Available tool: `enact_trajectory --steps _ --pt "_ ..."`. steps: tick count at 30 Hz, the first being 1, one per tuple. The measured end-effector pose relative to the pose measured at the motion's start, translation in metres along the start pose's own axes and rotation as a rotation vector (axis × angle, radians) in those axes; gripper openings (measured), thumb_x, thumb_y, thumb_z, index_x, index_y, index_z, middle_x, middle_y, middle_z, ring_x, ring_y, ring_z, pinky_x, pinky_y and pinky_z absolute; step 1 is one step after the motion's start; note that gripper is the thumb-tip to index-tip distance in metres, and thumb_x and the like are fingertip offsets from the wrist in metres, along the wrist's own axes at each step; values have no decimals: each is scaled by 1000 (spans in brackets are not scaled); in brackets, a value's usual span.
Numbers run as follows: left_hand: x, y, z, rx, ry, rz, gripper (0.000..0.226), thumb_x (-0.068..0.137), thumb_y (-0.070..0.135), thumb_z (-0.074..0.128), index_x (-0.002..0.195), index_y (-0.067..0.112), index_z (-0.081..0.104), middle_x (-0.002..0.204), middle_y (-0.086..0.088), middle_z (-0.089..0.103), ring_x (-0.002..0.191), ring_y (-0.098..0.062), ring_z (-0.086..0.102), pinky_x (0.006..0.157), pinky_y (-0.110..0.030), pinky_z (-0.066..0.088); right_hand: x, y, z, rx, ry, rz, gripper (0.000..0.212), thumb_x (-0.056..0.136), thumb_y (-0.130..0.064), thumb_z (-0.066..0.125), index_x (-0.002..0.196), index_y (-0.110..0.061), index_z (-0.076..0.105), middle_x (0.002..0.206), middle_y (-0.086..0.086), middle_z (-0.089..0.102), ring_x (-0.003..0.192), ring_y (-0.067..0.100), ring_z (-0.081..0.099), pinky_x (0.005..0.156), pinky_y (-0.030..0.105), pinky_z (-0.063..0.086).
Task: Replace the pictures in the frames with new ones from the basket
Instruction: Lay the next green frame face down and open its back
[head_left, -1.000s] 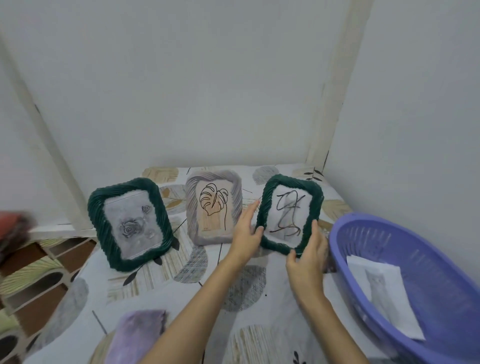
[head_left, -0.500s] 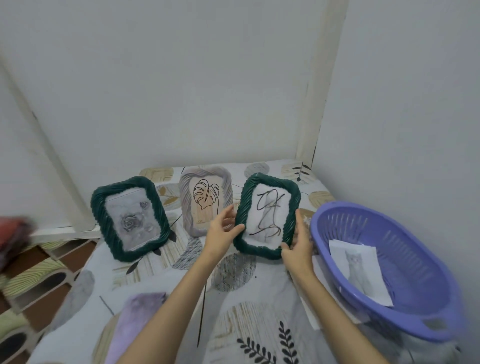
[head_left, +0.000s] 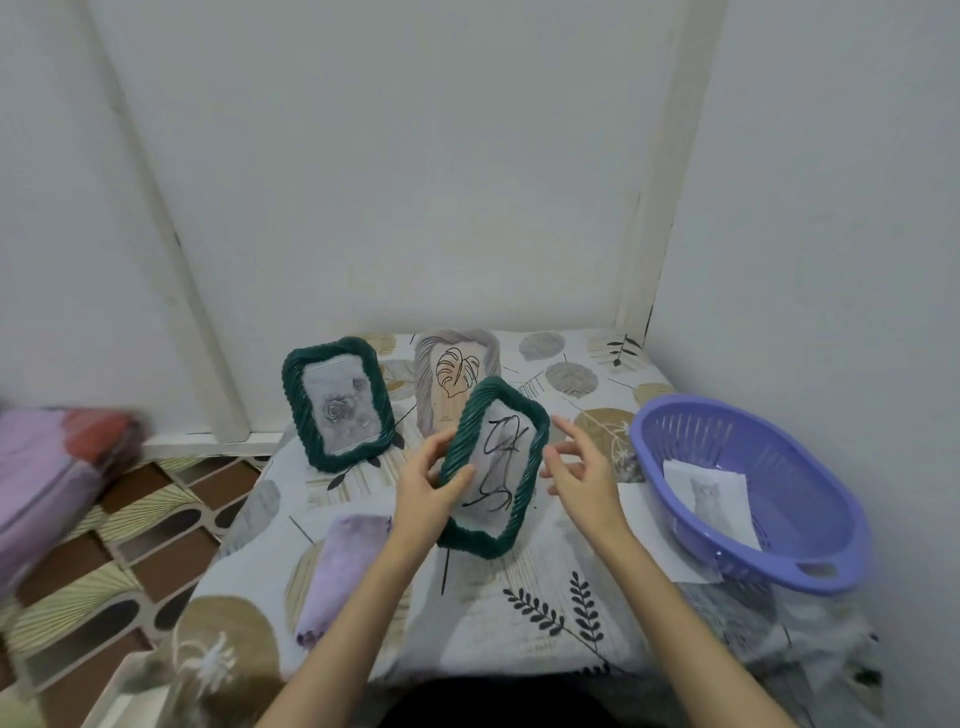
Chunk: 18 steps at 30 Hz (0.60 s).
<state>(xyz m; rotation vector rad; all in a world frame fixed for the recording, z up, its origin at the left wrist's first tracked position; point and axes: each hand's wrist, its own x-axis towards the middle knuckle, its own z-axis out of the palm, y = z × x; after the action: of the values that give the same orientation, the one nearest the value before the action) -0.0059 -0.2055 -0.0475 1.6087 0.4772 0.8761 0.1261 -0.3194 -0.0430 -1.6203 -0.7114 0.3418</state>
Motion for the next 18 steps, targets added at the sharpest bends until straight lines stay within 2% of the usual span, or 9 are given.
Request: enact_trajectory --steps 3,5,7,10,13,16,18 --pt "-21 5 13 228 -50 153 40 82 3 63 111 29 56 105 14 64 92 4 61 82 -17 53 -9 -20 10 93 -22 11 48 89 -35 55 133 -33 36 99 -4 58 86 20 65 65 31 58" --pt "-32 7 21 360 -133 216 43 82 9 64 113 36 53 103 23 58 91 9 58 80 -12 49 -14 -23 13 100 44 38 59 83 -42 60 135 -27 36 105 0 58 97 23 64 75 43 58" --pt "-39 11 26 431 -199 234 35 84 18 63 116 30 58 103 17 61 86 7 59 74 -8 46 -16 -18 8 75 127 66 57 83 -34 64 133 -21 40 108 2 58 100 20 61 82 48 55" --pt "-41 25 25 409 -98 333 24 84 30 60 105 19 67 90 9 69 73 -1 62 61 -8 45 -14 -6 -9 44 172 120 41 85 -11 58 125 -20 48 112 8 62 95 21 61 82 50 55" --pt "-28 35 15 268 28 257 11 88 19 59 95 23 66 81 3 69 66 -8 63 52 -16 47 -11 5 -26 106 132 197 40 87 -2 53 124 -19 51 95 -2 64 80 14 62 79 48 56" --pt "-10 20 4 230 123 87 15 90 13 54 92 26 62 86 0 67 71 -10 60 61 -19 48 -12 13 -33 223 36 286 40 89 4 47 121 -20 51 94 4 66 74 19 63 57 35 55" --pt "-2 -3 -2 250 142 -63 18 89 13 54 104 20 62 101 -6 66 81 -15 58 70 -25 49 -10 20 -31 245 -5 335 41 89 8 44 119 -19 53 95 8 67 72 19 62 52 30 52"
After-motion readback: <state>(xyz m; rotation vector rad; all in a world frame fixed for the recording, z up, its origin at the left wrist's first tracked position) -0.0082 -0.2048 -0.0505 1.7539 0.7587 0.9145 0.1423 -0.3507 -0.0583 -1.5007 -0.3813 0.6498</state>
